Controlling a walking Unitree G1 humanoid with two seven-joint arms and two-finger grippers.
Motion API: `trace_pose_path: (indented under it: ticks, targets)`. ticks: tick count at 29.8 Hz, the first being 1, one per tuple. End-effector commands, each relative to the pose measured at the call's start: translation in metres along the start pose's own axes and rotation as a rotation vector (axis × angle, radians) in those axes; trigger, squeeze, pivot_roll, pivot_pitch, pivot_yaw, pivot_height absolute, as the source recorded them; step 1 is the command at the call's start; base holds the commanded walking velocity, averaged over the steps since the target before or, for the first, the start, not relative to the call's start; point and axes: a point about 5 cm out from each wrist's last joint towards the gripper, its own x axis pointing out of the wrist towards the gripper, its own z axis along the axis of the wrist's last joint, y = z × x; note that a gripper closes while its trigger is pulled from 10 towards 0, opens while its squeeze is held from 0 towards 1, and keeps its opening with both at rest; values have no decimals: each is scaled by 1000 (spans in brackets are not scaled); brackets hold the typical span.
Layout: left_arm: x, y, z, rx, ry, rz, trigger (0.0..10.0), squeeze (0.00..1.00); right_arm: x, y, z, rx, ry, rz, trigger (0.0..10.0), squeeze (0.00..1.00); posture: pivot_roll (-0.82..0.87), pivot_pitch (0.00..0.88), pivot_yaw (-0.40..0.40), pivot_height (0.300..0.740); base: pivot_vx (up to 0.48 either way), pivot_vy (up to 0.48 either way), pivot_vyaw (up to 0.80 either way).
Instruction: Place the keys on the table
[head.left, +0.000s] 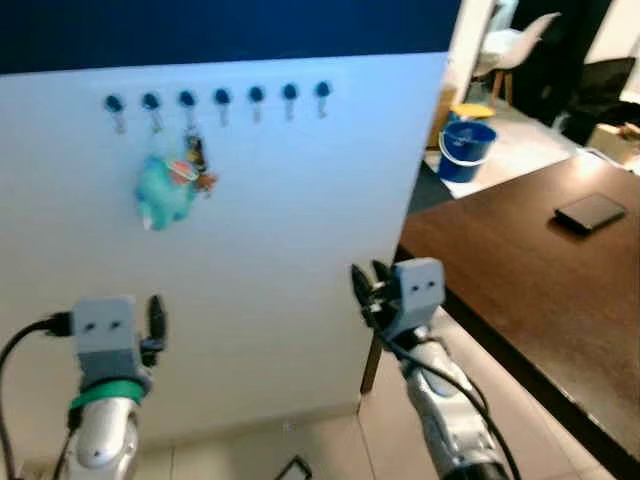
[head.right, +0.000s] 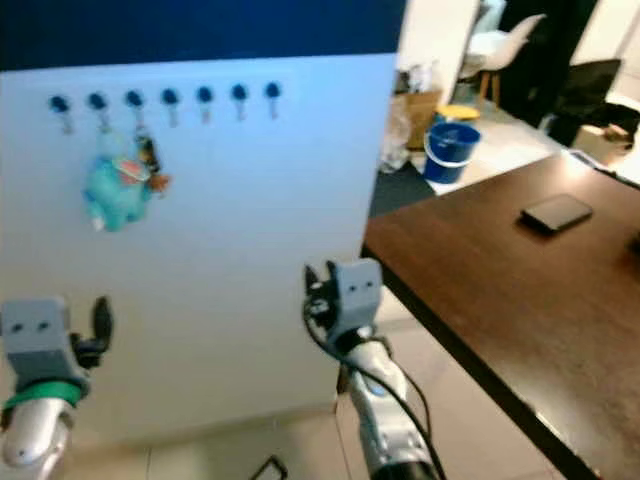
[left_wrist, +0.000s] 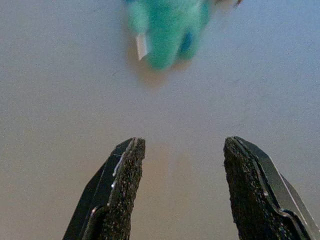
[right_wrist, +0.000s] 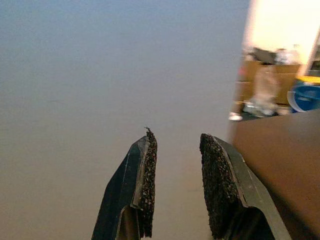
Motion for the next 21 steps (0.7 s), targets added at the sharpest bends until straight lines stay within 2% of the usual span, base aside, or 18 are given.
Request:
trace_pose_path:
  ticks: [1,10,13,15,16,19,21]
  targets:
    - [-3,12,-5,25,21,38,10000,0,3,13,0,28,-2,38,10000,0,-147,44,106,740,0,0,0]
    - [-3,12,-5,16,27,35,10000,0,3,13,0,32,1,41,10000,0,-149,42,111,740,0,0,0]
    - [-1,10,-5,18,21,29,10000,0,5,17,1,79,6,72,10000,0,-152,42,112,740,0,0,0]
    - [-1,10,-5,18,21,29,10000,0,5,17,1,79,6,72,10000,0,-152,42,112,740,0,0,0]
    - [-1,11,-5,20,19,32,10000,0,6,30,7,133,-20,174,10000,0,-152,42,112,740,0,0,0]
    - [-1,11,-5,22,18,33,10000,0,7,38,12,128,-42,241,10000,0,-154,42,111,740,0,0,0]
    - [-3,12,-5,23,18,38,10000,0,7,54,19,98,-72,355,10000,0,-152,42,105,740,0,0,0]
